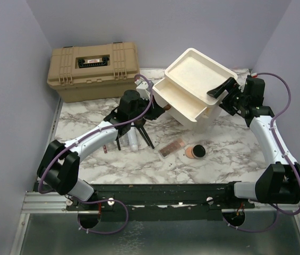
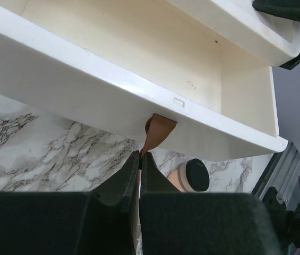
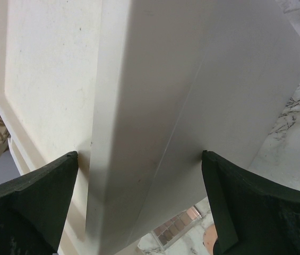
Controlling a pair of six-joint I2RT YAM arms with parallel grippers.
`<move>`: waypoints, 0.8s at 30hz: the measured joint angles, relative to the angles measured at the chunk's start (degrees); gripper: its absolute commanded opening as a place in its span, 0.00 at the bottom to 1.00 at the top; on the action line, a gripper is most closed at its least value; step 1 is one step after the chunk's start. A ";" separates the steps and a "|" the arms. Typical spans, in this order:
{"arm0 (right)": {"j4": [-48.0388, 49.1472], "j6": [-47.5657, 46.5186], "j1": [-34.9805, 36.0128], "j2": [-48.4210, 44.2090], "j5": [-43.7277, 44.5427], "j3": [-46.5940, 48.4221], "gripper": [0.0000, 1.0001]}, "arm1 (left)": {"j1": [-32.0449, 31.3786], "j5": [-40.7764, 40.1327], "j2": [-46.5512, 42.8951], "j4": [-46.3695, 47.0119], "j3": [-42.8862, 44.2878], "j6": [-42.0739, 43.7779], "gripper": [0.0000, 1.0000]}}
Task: Organize the makeup
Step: Open the drawer in the storage box.
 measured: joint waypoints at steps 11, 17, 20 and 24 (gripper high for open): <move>-2.45 -3.96 -0.04 0.63 -0.15 2.60 1.00 | 0.85 -0.87 -1.05 -0.90 -0.46 0.68 0.59; -7.13 -8.59 0.00 1.77 0.98 6.82 1.00 | 1.46 -3.17 -3.23 -1.44 -1.75 0.66 0.78; -8.11 -9.86 0.00 1.55 1.62 6.95 1.00 | 1.62 -3.96 -4.17 -2.25 -1.99 0.90 0.82; -9.60 -11.17 0.00 0.17 2.93 6.97 1.00 | 2.21 -4.72 -5.60 -3.63 -2.21 1.53 0.86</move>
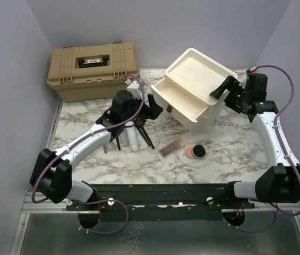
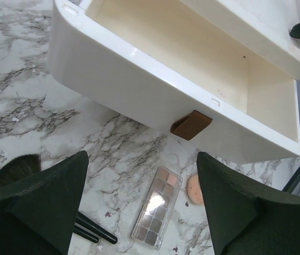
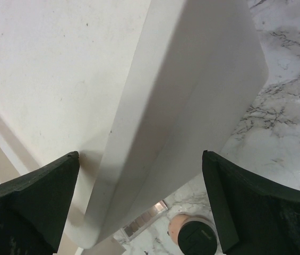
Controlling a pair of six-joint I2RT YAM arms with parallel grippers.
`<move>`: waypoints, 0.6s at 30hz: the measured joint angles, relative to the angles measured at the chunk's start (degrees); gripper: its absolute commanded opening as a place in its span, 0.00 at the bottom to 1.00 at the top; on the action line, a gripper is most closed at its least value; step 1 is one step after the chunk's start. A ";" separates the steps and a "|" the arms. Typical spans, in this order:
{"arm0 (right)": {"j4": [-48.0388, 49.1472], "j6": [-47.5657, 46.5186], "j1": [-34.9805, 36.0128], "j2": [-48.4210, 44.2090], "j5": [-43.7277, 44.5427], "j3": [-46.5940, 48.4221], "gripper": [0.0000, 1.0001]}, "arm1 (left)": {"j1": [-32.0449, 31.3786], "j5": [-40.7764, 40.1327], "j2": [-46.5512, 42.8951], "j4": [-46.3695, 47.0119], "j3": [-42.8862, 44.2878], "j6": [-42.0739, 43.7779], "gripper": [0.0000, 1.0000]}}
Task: Organize the makeup
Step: Open the drawer in the storage box.
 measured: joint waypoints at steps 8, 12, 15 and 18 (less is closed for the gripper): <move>-0.96 -1.86 0.00 -8.31 1.18 -1.49 1.00 | 2.19 -1.97 -5.18 -1.09 -1.97 0.83 0.90; 1.14 -1.46 0.00 -14.73 0.07 -5.25 0.99 | 2.38 -2.32 -5.88 -1.09 -1.97 0.72 0.91; 3.19 -1.14 0.00 -17.94 -2.29 -7.50 0.99 | 2.40 -3.28 -6.34 -1.40 -1.97 0.59 0.92; 4.68 -0.50 0.00 -19.12 -5.01 -7.76 0.98 | 2.54 -5.77 -7.06 -2.32 -1.97 -0.17 0.92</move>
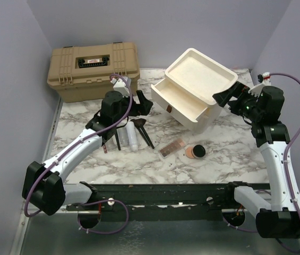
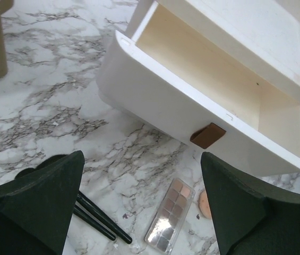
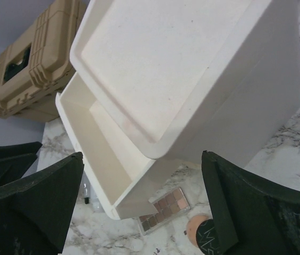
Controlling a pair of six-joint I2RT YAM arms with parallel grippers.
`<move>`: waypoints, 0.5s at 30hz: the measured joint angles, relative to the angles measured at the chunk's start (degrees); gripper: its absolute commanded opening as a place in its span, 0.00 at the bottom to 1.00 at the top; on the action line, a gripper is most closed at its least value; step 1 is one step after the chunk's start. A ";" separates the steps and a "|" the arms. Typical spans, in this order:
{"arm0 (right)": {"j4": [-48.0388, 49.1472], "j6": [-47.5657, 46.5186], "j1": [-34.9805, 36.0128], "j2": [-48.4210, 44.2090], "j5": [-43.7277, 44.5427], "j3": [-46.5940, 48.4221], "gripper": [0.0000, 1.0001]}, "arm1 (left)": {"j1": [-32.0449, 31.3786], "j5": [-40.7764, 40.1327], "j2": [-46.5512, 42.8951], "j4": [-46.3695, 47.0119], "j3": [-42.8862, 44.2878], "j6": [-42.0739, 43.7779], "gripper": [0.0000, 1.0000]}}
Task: Organize the makeup
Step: Open the drawer in the storage box.
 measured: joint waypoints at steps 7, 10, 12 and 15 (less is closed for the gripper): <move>1.79 1.62 0.00 -1.07 -4.35 0.00 0.97 | 1.49 -9.11 -1.73 -1.01 -1.53 -6.86 0.92; 1.81 2.25 0.00 -1.95 -4.37 0.00 0.98 | 1.62 -11.52 -3.04 -1.40 -2.71 -8.52 0.92; 1.97 2.97 0.00 -2.47 -4.39 0.00 0.99 | 1.75 -12.48 -3.65 -1.70 -2.80 -9.14 0.92; 3.43 5.25 0.00 -2.86 -4.28 -0.26 0.99 | 2.03 -13.92 -4.48 -2.56 -2.29 -10.12 0.93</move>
